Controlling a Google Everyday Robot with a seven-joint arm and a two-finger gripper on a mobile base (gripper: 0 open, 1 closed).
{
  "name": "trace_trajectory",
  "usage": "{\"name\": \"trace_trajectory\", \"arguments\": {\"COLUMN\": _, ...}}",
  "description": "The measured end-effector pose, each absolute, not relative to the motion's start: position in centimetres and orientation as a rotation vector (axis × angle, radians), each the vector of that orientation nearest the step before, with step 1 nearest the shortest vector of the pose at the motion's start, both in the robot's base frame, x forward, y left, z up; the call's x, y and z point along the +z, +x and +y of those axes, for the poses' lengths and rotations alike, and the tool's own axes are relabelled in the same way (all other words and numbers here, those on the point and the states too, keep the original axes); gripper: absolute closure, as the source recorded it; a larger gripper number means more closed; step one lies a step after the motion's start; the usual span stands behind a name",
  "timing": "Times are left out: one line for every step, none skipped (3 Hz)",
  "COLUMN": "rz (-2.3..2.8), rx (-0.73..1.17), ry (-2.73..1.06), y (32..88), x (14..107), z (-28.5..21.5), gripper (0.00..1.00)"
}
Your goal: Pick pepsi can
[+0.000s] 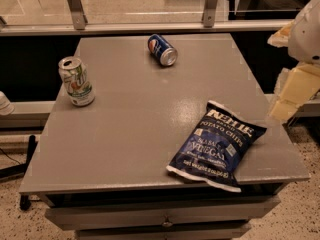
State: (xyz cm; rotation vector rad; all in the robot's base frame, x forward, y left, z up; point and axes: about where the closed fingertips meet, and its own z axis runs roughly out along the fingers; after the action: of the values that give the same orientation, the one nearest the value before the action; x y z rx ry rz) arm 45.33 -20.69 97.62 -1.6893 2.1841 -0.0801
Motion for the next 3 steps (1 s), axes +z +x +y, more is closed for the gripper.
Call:
{"name": "trace_trajectory", "arguments": {"rz": 2.114, "rx": -0.043, "ry": -1.613, "y": 49.5, "x": 96.9, "z": -18.3, "gripper": 0.00}}
{"name": "trace_trajectory", "arguments": {"rz": 2.038, "rx": -0.024, "ry": -1.533, "y": 54.4, "x": 95.4, "z": -15.6, "gripper": 0.00}}
{"name": "trace_trajectory", "arguments": {"rz": 1.951, "rx": 0.038, "ry": -1.438, "y": 59.6, "x": 94.1, "z": -13.5, "gripper": 0.00}}
